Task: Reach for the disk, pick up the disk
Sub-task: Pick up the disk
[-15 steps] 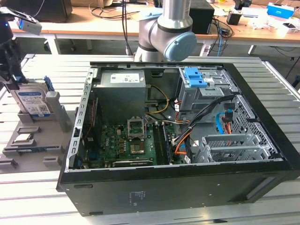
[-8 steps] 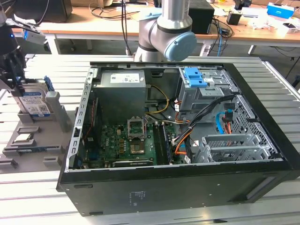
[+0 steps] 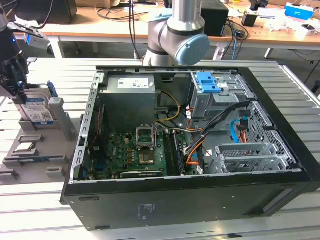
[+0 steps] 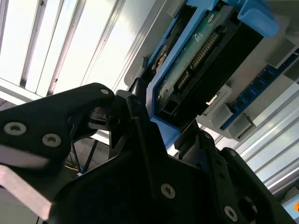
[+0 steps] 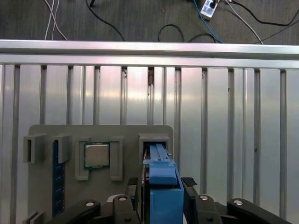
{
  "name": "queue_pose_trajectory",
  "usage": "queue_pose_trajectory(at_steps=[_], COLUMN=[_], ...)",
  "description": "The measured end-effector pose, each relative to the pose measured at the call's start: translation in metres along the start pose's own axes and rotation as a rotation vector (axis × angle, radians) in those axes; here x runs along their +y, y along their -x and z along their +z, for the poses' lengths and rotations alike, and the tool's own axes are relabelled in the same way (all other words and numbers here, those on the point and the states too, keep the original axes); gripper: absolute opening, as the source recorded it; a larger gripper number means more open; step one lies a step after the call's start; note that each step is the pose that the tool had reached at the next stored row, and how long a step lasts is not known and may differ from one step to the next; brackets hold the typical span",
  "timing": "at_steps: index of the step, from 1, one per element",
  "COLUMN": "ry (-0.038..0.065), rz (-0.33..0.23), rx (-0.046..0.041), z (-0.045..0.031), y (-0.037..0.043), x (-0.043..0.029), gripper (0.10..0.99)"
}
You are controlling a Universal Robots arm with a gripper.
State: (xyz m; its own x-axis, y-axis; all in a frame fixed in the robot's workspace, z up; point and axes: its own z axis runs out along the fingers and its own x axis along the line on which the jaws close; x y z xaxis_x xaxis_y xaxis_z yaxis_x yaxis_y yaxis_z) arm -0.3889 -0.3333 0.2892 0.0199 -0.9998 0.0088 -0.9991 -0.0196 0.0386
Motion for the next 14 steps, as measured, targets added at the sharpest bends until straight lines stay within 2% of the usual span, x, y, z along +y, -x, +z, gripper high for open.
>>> queue_pose_trajectory(at_steps=[2,4,14], ry=[0.000,0.000,0.000], rz=[0.000,0.000,-0.001], rx=[0.0000,0.0000,0.0000], z=[0.0000,0.0000,0.0000], y=[0.0000,0.0000,0.0000], x=[0.0000,0.0000,0.0000], gripper=[0.467,0.365,0.365])
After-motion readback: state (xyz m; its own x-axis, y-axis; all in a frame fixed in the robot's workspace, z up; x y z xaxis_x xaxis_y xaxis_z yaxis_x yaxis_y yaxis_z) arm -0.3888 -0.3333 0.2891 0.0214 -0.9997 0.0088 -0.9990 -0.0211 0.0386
